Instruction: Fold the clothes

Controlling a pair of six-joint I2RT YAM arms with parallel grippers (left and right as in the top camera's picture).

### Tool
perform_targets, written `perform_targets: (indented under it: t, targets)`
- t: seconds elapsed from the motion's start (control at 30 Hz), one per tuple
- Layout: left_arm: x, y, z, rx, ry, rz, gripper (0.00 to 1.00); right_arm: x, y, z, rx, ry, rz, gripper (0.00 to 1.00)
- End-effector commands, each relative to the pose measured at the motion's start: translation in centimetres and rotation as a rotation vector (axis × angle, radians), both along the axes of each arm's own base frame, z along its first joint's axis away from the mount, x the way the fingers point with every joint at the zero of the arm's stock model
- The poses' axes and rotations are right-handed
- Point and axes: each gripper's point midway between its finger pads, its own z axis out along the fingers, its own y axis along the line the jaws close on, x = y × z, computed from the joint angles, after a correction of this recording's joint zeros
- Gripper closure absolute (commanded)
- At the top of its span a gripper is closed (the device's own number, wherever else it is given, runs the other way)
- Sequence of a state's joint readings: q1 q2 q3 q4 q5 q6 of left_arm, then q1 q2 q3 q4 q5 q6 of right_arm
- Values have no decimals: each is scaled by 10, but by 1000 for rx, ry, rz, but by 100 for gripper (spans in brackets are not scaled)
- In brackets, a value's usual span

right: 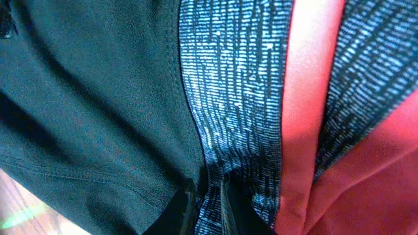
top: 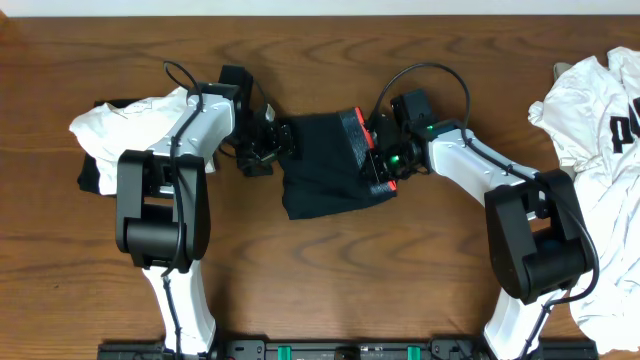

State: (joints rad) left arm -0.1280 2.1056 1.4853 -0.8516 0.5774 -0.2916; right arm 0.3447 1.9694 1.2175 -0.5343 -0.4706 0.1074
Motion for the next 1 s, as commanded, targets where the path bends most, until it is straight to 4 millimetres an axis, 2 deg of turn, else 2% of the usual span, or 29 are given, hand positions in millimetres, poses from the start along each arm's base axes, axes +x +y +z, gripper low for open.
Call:
perform_targets:
  t: [0.0,0.07,0.17,0.23,0.43,0.53,0.63,0.7,0.77,0.83,0.97]
  targets:
    - [-4,5,0,-12,18,-6,24,-13,-7,-8,-43,95,-72,89]
    - [-8,12,2,-10,40,2,24,-21,-16,-13,-101,132,-94,89]
    - [-14,25,9,-11,48,-2,24,-22,-42,-25,-281,116,-157,88]
    - [-15,33,17,-14,37,-2,25,-24,-42,-27,-310,90,-110,88]
    - [-13,59,64,-15,-86,9,25,-70,16,-16,-134,201,73,88]
    - [-12,69,93,-1,-173,12,24,-80,49,-7,-55,166,160,84]
    - [-15,83,113,75,-236,23,23,-68,69,13,-19,7,248,79]
    - [-18,91,121,129,-262,26,20,-51,71,32,-27,-131,277,78]
    - [-22,93,128,147,-272,27,18,-30,65,54,-65,-268,262,77]
    - [-28,93,130,145,-255,27,18,-8,49,73,-124,-373,195,78]
    - [-42,93,121,146,-138,110,18,16,29,89,-159,-459,129,78]
